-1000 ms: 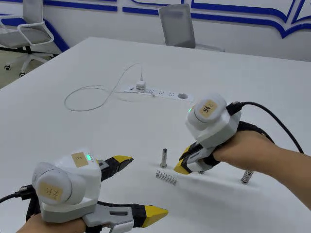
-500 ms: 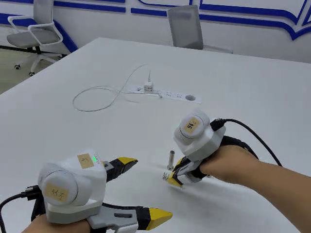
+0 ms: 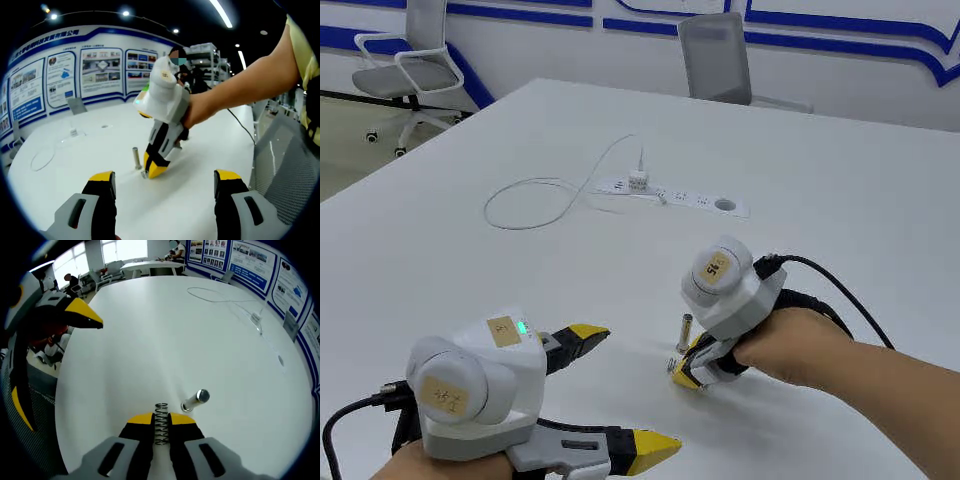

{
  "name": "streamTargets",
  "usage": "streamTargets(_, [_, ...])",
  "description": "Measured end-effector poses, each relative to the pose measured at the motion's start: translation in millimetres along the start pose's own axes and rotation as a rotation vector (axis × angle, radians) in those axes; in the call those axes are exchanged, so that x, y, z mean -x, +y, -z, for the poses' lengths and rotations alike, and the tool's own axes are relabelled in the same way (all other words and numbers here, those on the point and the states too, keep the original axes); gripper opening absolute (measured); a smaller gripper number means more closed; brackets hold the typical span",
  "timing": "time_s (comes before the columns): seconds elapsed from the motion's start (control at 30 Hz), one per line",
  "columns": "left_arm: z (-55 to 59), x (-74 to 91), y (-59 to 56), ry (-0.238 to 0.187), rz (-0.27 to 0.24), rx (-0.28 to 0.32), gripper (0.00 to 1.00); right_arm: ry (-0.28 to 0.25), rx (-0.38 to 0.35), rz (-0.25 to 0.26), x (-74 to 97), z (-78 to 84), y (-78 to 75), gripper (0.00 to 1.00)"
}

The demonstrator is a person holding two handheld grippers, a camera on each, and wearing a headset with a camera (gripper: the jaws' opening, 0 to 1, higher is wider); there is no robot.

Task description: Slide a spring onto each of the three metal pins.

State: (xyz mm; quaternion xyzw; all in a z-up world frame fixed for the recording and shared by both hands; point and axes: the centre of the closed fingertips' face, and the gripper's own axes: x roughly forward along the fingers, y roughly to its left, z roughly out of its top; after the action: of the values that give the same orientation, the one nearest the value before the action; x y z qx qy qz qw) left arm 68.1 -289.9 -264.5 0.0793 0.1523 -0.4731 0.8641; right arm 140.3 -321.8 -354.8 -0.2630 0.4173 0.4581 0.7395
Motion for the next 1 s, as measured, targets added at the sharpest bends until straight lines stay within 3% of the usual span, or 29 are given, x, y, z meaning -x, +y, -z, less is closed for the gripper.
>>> streamTargets(0.27, [1.9, 0.2, -0.6, 0.002, 0.001, 0.004, 0.82, -0.020, 0.006, -0.008, 9.3, -3.4, 7.6, 0.12])
streamTargets(0.43, [2.6, -1.8, -3.0, 0.003, 0.007, 0.002, 0.82, -0.087, -0.001, -0.017, 28.1, -16.6, 16.0, 0.12])
streamTargets(0.63, [-2.5, -2.4, -4.3, -0.008, 0.015, 0.005, 0.81, -0.234, -0.044, -0.028, 66.8, -37.8, 25.4, 0.12])
streamTargets(0.77, [-14.4, -3.2, -7.4, -0.038, 0.030, 0.023, 0.79, -0.323, -0.064, -0.036, 93.8, -50.7, 29.2, 0.12])
streamTargets(1.0, [-51.0, -7.5, -12.7, -0.131, 0.069, 0.076, 0.73, -0.501, -0.136, -0.092, 136.1, -75.5, 36.3, 0.12])
